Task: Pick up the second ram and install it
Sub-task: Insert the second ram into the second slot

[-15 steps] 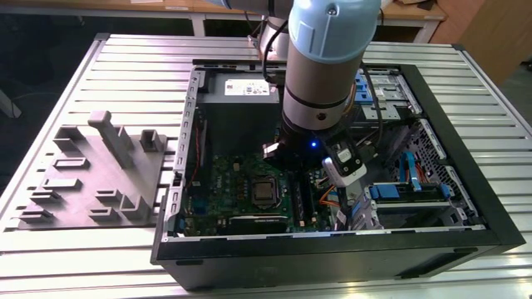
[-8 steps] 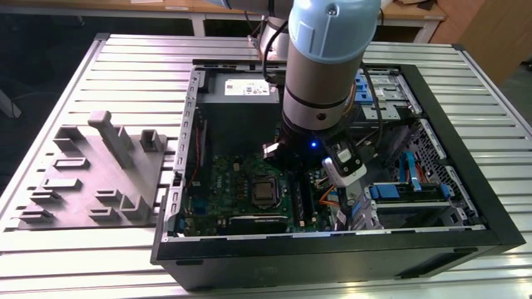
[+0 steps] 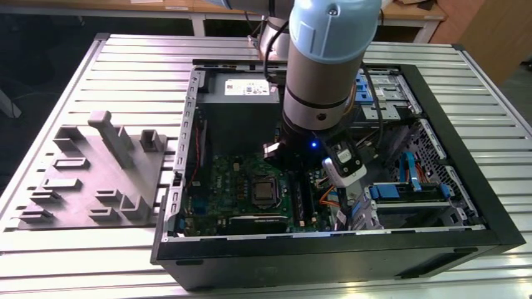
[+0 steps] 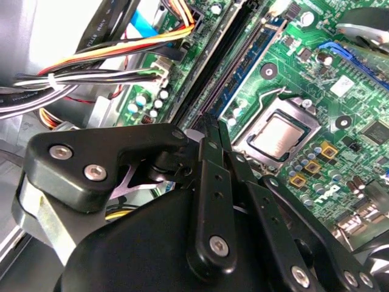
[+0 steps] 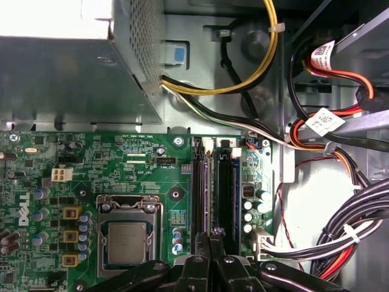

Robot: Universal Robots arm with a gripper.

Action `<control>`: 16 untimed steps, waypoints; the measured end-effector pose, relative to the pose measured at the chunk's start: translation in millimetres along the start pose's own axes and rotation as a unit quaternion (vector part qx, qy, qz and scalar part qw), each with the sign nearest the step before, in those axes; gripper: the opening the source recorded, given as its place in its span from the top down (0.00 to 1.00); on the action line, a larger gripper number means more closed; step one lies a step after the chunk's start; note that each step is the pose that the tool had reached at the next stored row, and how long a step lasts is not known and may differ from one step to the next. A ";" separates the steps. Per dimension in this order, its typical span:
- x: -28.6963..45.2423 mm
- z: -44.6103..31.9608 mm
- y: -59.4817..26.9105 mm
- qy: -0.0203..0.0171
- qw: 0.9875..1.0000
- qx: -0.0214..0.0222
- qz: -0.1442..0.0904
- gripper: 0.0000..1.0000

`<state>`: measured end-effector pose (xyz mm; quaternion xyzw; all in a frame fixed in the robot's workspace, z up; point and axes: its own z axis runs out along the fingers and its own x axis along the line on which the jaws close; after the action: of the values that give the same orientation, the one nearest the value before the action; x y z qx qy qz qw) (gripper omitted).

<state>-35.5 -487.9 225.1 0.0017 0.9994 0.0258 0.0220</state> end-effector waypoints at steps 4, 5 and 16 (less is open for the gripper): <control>-0.6 0.1 0.0 0.000 1.000 0.000 0.002 0.89; -0.8 0.1 0.0 0.000 1.000 0.000 0.003 0.89; -1.1 1.2 0.0 0.000 1.000 0.000 0.004 0.89</control>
<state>-34.4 -487.9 224.0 0.0054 0.9994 0.0258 0.0221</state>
